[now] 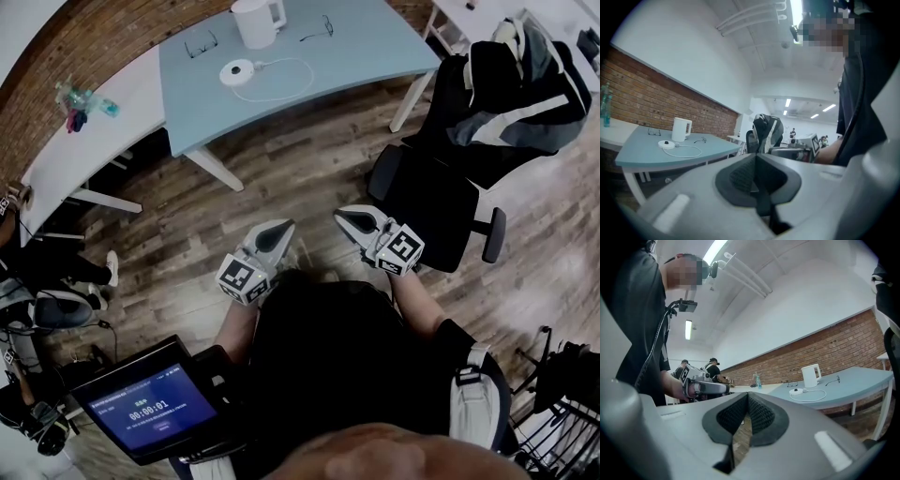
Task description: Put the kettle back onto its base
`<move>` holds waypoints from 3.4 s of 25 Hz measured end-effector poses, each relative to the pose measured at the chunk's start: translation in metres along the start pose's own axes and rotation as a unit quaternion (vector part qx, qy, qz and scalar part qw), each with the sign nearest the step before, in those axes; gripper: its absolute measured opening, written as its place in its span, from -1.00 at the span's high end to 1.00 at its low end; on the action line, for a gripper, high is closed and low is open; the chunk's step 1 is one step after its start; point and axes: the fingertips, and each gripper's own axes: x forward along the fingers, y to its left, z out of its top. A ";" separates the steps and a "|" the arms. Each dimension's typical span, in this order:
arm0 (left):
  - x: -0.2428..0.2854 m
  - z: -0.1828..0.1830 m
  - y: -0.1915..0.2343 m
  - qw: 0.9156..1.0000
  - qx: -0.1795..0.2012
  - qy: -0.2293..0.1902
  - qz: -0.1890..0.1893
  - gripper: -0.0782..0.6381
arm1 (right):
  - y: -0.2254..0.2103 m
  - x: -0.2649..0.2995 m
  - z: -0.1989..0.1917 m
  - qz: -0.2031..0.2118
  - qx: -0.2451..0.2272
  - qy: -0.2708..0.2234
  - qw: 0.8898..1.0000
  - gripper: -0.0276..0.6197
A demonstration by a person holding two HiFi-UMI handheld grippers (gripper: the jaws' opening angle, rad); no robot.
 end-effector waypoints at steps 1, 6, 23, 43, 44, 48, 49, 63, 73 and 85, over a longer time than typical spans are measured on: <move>-0.001 0.000 0.001 1.000 0.000 0.000 0.000 0.78 | 0.000 0.001 0.001 -0.001 0.000 0.000 1.000 0.91; 0.000 0.001 0.004 1.000 -0.002 -0.001 -0.001 0.78 | 0.000 0.005 -0.001 -0.002 -0.004 0.004 1.000 0.91; -0.002 0.012 0.033 1.000 -0.004 -0.003 -0.002 0.78 | -0.008 0.040 0.002 0.003 -0.003 0.008 1.000 0.91; 0.008 0.028 0.113 1.000 -0.004 0.005 -0.017 0.78 | -0.053 0.122 0.013 0.007 0.006 0.004 1.000 0.91; 0.008 0.029 0.117 1.000 -0.003 0.005 -0.019 0.78 | -0.055 0.126 0.013 0.006 0.007 0.004 1.000 0.91; 0.007 0.032 0.136 1.000 -0.002 0.003 -0.021 0.78 | -0.062 0.141 0.012 0.001 0.007 0.006 1.000 0.91; 0.007 0.034 0.141 1.000 -0.001 0.002 -0.022 0.78 | -0.063 0.146 0.012 0.003 0.004 0.007 1.000 0.91; -0.009 0.046 0.192 0.999 0.004 -0.017 -0.027 0.78 | -0.066 0.212 0.011 0.023 -0.008 0.019 1.000 0.91; -0.018 0.042 0.209 0.999 0.004 -0.011 -0.040 0.78 | -0.072 0.227 0.011 0.007 -0.010 0.015 1.000 0.91; -0.035 0.038 0.225 0.999 0.001 -0.009 -0.032 0.78 | -0.073 0.243 0.008 0.003 -0.009 0.016 1.000 0.91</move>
